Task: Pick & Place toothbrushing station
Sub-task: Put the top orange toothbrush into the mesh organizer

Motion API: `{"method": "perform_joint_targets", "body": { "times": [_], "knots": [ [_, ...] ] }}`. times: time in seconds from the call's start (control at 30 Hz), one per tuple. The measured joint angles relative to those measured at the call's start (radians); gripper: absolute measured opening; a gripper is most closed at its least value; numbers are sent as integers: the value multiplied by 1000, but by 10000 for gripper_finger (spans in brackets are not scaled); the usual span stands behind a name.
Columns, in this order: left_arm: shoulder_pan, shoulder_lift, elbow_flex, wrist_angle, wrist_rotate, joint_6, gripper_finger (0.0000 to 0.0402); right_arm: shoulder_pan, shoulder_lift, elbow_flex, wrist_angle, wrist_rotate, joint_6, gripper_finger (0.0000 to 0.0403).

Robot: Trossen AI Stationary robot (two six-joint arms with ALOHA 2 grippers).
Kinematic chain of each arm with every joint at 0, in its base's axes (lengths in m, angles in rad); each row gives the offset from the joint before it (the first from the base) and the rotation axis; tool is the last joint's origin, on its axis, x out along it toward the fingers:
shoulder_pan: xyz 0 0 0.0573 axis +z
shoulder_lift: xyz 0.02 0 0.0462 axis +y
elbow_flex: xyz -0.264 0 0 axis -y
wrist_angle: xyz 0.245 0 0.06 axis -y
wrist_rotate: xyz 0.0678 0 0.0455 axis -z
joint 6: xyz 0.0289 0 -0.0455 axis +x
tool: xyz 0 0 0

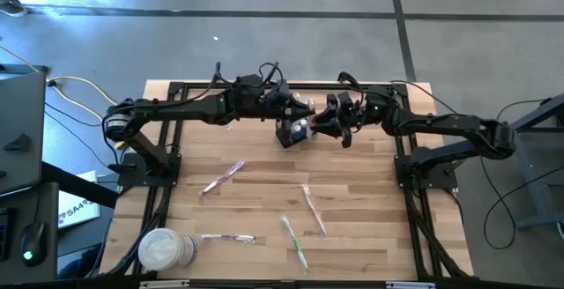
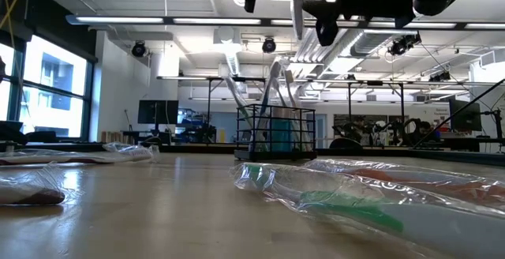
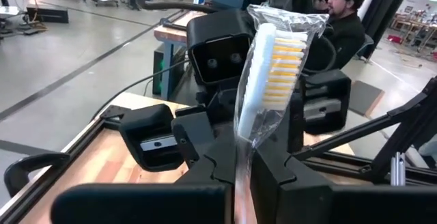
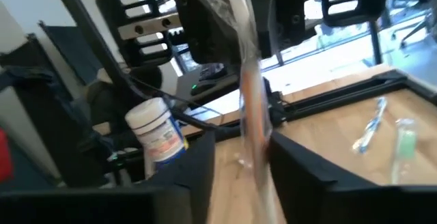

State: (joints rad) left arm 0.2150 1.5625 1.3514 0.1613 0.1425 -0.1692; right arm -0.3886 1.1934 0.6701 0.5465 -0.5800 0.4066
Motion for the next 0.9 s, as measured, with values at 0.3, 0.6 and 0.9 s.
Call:
{"method": "perform_joint_targets", "body": {
  "times": [0.3,0.6,0.9],
  "knots": [
    [4,-89,0,-200,-53,32,10,-18,-67,0,-64,-78,60,241],
    [69,-235,-1,-467,-62,86,10,-32,-94,0,-66,-133,-29,259],
    [143,-398,-287,-174,-51,26,10,-32,-94,0,-114,-161,-98,260]
  ]
}}
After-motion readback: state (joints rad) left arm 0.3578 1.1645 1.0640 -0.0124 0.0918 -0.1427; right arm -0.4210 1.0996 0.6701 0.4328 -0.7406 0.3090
